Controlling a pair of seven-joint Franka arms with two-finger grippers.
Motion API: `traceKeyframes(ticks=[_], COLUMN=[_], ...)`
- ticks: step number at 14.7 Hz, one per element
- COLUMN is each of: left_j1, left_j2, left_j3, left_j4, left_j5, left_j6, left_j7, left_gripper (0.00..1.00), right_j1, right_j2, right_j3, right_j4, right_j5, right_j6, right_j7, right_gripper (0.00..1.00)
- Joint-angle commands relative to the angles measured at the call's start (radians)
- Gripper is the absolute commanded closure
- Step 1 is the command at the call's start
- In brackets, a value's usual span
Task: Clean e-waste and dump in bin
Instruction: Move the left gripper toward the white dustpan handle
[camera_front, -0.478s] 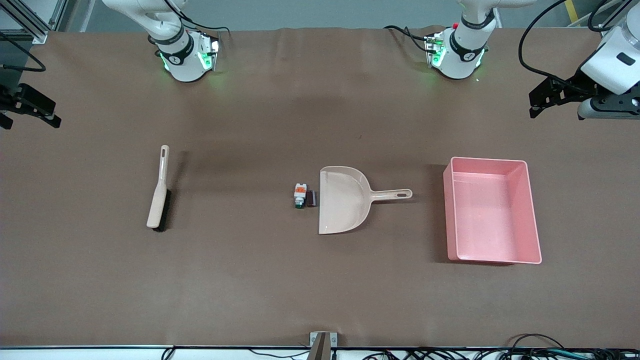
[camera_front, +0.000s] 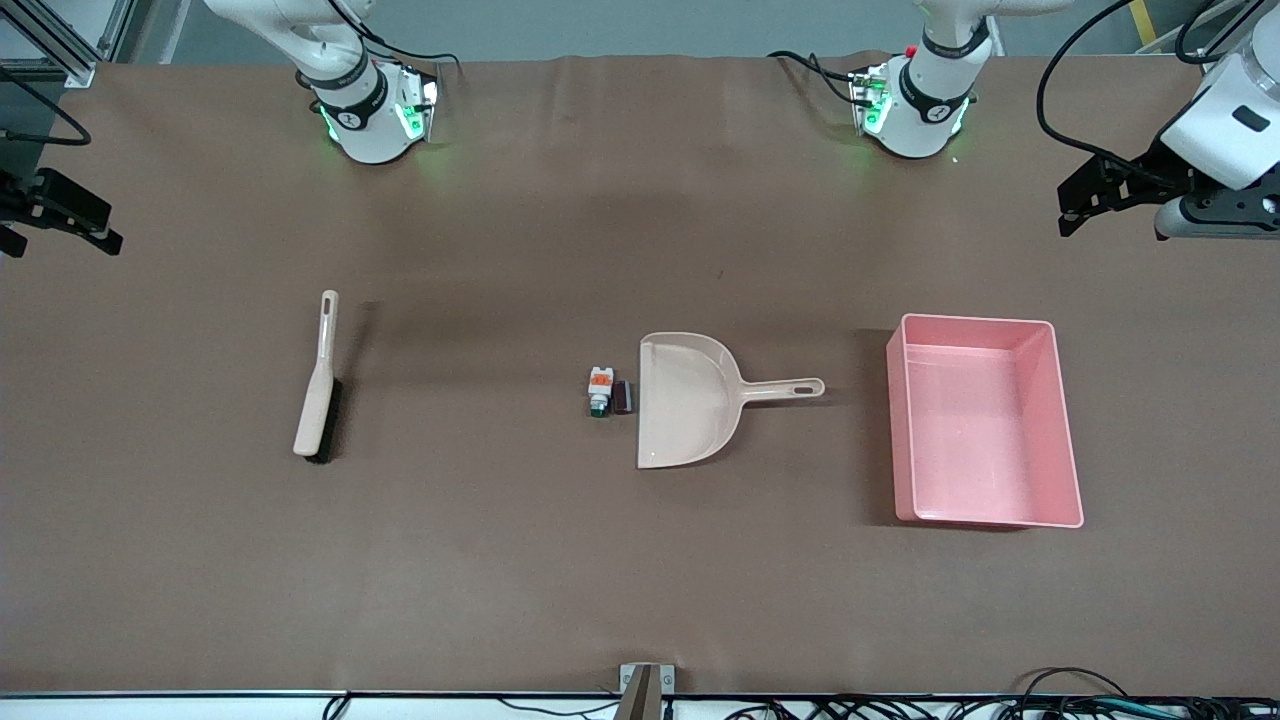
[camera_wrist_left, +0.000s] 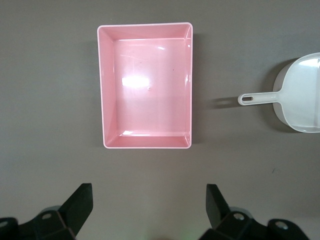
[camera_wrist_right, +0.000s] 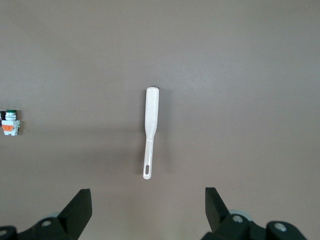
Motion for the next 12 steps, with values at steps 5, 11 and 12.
traceKeyframes(ticks=[5, 11, 12], left_j1=[-0.045, -0.048, -0.048], left_j2=[0.146, 0.350, 0.386], left_j3=[-0.099, -0.274, -0.294], left_j4=[0.010, 0.011, 0.007], left_j5=[0.004, 0.107, 0.114], left_j6=[0.128, 0.246, 0.269], left_j7=[0.031, 0.187, 0.194], left_gripper=[0.00, 0.00, 0.00], right_j1=[0.028, 0.022, 0.021], right_j2=[0.131, 0.173, 0.174], right_j3=[0.011, 0.010, 0.010], right_j4=[0.007, -0.003, -0.011], right_j5=[0.013, 0.016, 0.012], right_j6=[-0.025, -0.033, -0.038], right_j7=[0.013, -0.003, -0.004], right_gripper=[0.00, 0.00, 0.00])
